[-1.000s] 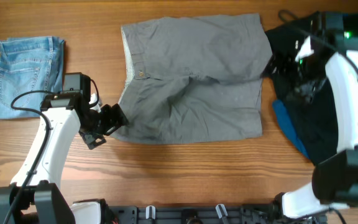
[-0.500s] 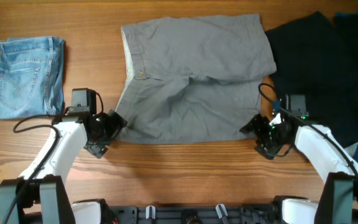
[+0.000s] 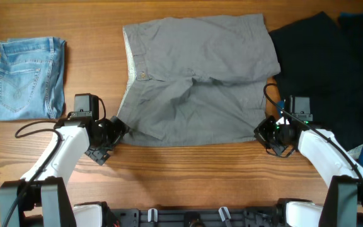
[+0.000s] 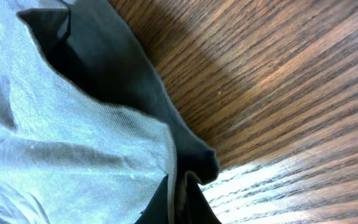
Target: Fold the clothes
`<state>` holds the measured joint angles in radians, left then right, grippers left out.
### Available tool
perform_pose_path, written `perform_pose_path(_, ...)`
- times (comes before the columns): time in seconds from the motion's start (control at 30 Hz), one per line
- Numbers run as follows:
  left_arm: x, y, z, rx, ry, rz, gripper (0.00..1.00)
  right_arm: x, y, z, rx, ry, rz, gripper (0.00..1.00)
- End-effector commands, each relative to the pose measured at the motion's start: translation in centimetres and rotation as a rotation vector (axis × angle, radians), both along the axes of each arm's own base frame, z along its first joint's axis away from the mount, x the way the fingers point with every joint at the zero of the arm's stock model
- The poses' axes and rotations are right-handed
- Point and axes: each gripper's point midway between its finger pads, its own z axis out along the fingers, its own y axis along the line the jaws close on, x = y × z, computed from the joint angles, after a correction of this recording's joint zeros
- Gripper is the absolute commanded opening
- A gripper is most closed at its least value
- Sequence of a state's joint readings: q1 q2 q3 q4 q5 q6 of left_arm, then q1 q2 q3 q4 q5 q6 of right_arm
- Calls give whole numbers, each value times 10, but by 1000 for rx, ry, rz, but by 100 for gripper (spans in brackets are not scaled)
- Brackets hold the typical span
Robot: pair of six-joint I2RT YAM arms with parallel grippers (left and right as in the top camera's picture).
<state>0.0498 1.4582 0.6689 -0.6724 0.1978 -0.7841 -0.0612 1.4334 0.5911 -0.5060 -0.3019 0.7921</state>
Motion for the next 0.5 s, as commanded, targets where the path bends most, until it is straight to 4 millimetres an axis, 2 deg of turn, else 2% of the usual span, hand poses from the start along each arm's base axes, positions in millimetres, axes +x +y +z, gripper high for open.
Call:
perform_pose_path(0.0, -6, 2, -3, 13, 14, 9, 93, -5, -5, -4, -33, 15, -2, 4)
perform_pose_path(0.07, 1, 6, -3, 36, -14, 12, 84, -5, -5, -4, -34, 15, 0, 4)
perform_pose_path(0.17, 17, 8, -1, 46, -80, 14, 59, -6, -5, -4, -33, 20, 0, 4)
perform_pose_path(0.33, 13, 7, -6, 44, -52, 13, 36, -11, -5, -5, -31, 42, 0, 4)
perform_pose_path(0.4, 10, 7, -11, 43, -25, 12, 19, -13, -4, -6, -31, 47, 1, 4)
perform_pose_path(0.43, 5, 7, -13, 42, -3, 12, 5, -15, -4, -6, -30, 55, 1, 4)
perform_pose_path(0.47, 0, 7, -14, 41, 19, 11, 4, -17, -4, -6, -30, 64, 1, 4)
